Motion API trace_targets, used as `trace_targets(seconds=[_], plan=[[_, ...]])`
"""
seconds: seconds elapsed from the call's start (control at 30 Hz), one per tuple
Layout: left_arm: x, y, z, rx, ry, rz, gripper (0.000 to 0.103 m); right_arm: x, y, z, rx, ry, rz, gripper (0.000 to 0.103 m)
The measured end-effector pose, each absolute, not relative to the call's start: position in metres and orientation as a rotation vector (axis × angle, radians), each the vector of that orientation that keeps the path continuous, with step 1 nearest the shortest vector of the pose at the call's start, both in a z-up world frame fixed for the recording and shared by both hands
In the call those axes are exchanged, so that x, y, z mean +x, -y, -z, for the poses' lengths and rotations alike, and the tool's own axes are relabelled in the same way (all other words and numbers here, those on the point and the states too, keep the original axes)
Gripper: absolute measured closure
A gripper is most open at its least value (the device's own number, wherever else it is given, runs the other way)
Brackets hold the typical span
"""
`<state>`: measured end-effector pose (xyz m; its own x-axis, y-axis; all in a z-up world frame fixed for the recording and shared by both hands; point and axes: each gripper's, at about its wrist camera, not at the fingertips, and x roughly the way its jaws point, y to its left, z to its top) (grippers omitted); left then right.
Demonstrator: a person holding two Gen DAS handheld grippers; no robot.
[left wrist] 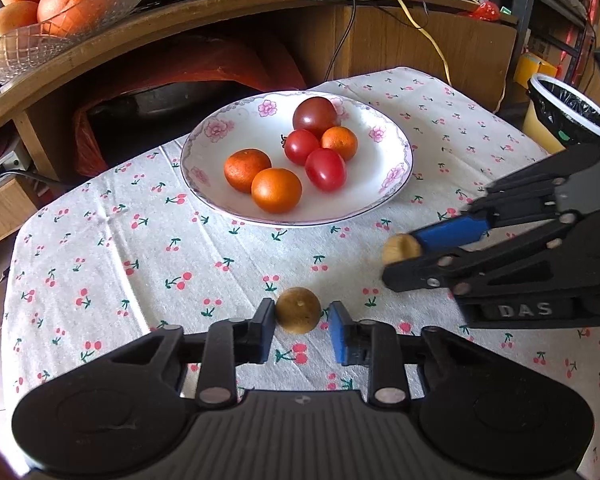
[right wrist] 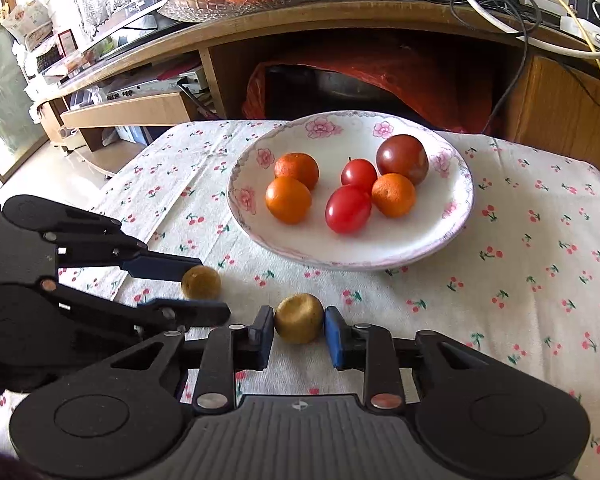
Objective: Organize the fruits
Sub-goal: 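Grasp the kiwi with the left gripper while the right grasps the pear, then carry the kiwi and pear toward the white bowl and lower them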
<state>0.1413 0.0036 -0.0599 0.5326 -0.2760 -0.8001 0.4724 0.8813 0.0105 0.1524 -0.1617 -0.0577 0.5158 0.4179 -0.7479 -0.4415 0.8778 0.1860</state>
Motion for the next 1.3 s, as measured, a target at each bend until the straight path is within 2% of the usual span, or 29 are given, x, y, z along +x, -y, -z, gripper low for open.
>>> trace_targets(seconds=[0.67,1.3], plan=[[0.106,0.035,0.057,0.277,-0.94,0.577,0.07,0.088,0.202,0.056,-0.022,-0.95,-0.359,0.081],[0.111,0.036,0.057,0.282,-0.937,0.583,0.07,0.099,0.202,0.055,-0.03,-0.929,-0.401,0.079]])
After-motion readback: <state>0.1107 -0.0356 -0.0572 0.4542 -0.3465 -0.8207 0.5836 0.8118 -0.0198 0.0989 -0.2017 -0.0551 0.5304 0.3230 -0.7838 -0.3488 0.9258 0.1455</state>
